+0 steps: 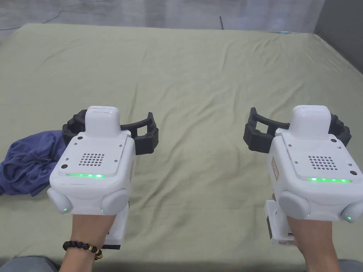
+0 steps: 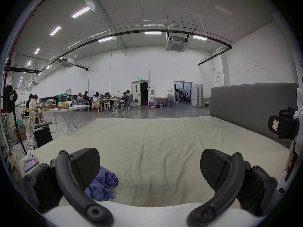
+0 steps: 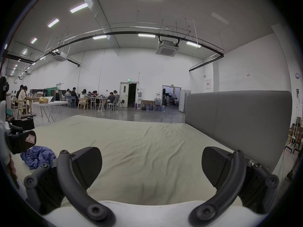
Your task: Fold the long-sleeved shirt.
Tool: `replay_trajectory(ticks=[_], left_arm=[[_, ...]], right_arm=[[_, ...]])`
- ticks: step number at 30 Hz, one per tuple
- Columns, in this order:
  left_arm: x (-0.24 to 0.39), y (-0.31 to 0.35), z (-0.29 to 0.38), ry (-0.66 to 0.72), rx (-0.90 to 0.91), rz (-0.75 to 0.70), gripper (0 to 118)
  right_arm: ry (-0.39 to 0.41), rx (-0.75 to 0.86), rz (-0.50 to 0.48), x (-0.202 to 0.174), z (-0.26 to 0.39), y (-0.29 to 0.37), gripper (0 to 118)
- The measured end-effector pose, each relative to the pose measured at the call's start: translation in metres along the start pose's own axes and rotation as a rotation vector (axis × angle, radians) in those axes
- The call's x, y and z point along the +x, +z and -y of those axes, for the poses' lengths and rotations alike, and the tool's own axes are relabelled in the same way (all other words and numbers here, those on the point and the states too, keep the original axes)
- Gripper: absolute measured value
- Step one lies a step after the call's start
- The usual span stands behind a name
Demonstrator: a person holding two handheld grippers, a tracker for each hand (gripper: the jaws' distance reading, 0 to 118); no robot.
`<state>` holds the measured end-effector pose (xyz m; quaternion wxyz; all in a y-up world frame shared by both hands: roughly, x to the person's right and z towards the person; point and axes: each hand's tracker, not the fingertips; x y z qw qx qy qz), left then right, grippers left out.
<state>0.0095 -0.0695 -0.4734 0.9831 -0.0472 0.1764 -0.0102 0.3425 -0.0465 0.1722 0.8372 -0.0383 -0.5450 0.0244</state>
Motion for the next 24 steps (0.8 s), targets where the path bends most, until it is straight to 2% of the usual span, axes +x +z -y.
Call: replay_trajectory(ticks=[24], left_arm=[[-0.0056,-0.0010,-0.0030,0.004,0.014,-0.005,118]], right_arm=[[0.010,-0.001,0.025,0.0003,0.0010,0.0028,118]])
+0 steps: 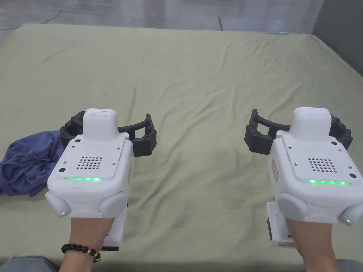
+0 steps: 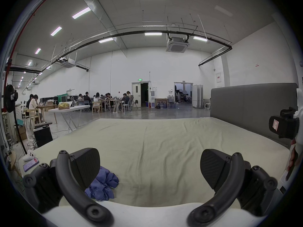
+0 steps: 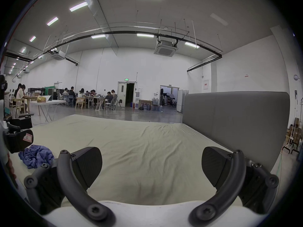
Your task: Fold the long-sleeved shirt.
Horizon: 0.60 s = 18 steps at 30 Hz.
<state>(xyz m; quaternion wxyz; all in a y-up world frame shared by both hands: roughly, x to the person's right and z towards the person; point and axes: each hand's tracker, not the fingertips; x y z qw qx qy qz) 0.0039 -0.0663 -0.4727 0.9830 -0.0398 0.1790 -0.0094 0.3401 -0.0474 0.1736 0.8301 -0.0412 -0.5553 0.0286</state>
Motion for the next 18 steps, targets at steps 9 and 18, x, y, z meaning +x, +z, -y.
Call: replay_trajectory(ticks=[9,18], left_arm=[[0.001,-0.003,0.001,0.021,-0.008,0.002,118],[0.011,0.001,-0.003,-0.014,0.006,0.022,118]], right_arm=[[-0.011,-0.002,-0.009,-0.001,0.000,0.000,118],[-0.021,0.002,-0.007,-0.001,0.000,-0.001,118]])
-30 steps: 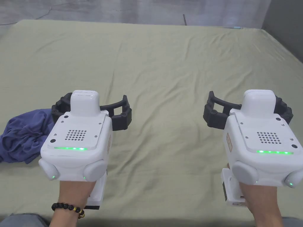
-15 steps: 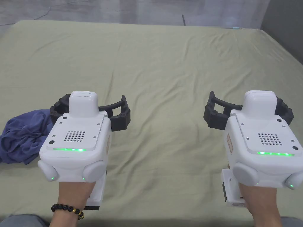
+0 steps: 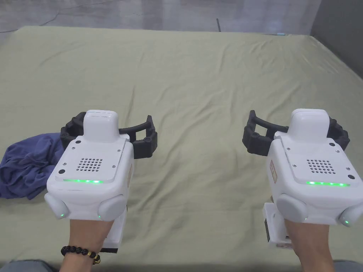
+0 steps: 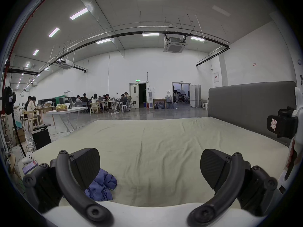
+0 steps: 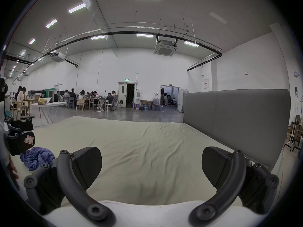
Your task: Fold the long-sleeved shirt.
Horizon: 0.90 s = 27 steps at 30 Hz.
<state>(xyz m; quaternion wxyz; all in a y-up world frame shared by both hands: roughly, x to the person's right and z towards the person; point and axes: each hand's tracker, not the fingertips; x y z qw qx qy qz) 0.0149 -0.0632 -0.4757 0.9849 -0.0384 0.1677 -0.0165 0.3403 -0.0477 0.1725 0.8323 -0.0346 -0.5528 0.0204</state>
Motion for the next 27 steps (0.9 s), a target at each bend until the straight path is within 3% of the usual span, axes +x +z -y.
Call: replay_trajectory(ticks=[15,20,21,22,23,24,26,27], left_arm=[[0.012,0.000,0.002,-0.019,-0.011,0.009,118],[-0.010,0.003,0.007,-0.034,-0.025,-0.026,118],[-0.015,0.003,0.004,-0.032,-0.017,-0.031,109],[-0.020,0.005,-0.006,-0.037,0.007,-0.040,71],[-0.036,0.008,-0.007,-0.055,0.010,-0.082,0],[-0.051,0.011,0.002,-0.074,-0.008,-0.119,0],[-0.016,0.003,0.008,-0.044,-0.019,-0.038,0],[-0.022,0.005,0.010,-0.047,-0.023,-0.053,0]], right_arm=[[0.002,0.013,0.017,0.001,-0.006,0.000,118],[0.006,-0.042,0.042,0.001,-0.006,0.003,114],[0.000,-0.037,0.040,0.002,-0.004,0.004,100],[0.002,-0.025,0.051,0.001,-0.002,0.005,53],[0.041,-0.058,0.097,0.001,-0.002,0.001,2],[0.039,-0.055,0.095,0.001,-0.002,0.006,2],[-0.005,-0.087,0.038,0.009,-0.002,0.009,2],[0.013,-0.078,0.076,0.007,-0.001,0.003,2]])
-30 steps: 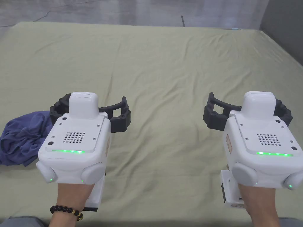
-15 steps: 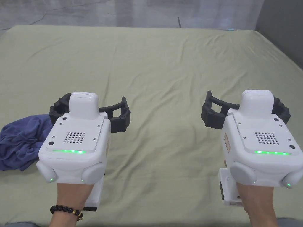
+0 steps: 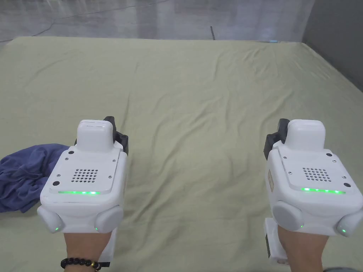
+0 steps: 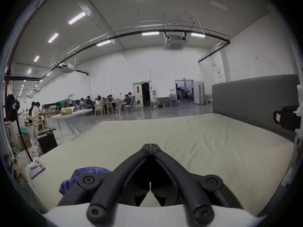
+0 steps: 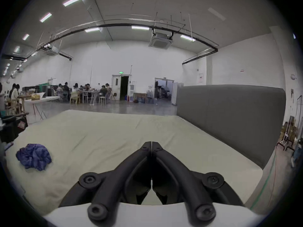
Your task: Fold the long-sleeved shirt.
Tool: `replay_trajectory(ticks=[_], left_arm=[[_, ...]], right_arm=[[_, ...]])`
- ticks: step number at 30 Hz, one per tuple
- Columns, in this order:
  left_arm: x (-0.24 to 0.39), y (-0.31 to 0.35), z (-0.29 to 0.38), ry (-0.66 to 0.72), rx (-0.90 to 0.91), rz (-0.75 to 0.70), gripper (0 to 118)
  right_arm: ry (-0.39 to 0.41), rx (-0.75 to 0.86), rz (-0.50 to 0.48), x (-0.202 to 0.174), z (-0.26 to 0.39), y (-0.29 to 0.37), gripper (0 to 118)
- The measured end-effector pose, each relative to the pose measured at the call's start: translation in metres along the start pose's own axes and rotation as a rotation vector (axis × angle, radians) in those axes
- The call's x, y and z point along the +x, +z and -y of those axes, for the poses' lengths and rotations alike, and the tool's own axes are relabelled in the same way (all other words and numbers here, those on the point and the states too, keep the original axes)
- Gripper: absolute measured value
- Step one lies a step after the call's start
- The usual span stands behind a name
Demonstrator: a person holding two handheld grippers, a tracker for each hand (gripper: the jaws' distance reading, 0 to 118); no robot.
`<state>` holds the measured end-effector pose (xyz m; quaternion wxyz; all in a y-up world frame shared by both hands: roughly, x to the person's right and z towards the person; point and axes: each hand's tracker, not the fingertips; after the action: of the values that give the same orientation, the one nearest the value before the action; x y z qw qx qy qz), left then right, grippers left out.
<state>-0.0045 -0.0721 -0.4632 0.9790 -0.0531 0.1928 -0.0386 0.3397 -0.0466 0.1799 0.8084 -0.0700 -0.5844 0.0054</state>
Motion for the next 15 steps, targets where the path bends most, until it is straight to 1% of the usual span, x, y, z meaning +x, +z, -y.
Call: replay_trajectory(ticks=[3,4,5,7,10,12,15], left_arm=[[-0.009,-0.001,-0.005,0.016,0.009,-0.014,0],[-0.012,-0.005,-0.005,0.027,0.006,-0.017,0],[-0.033,-0.008,-0.011,0.035,0.012,-0.057,0],[-0.066,-0.017,-0.016,0.034,0.020,-0.111,0],[-0.136,-0.039,-0.021,0.031,0.021,-0.215,0],[-0.203,-0.053,-0.019,0.028,0.013,-0.312,0],[-0.283,-0.071,-0.009,0.054,-0.012,-0.423,0]], right_arm=[[-0.009,0.001,-0.007,0.000,-0.001,-0.001,2],[-0.012,0.004,-0.018,-0.006,-0.002,-0.004,2],[-0.012,0.009,-0.031,-0.014,-0.004,-0.005,2],[-0.022,0.012,-0.102,-0.033,-0.009,-0.008,2],[-0.028,0.023,-0.223,-0.081,-0.014,-0.011,2],[-0.022,0.038,-0.328,-0.125,-0.018,-0.005,2],[-0.001,0.057,-0.478,-0.184,-0.024,0.011,2]])
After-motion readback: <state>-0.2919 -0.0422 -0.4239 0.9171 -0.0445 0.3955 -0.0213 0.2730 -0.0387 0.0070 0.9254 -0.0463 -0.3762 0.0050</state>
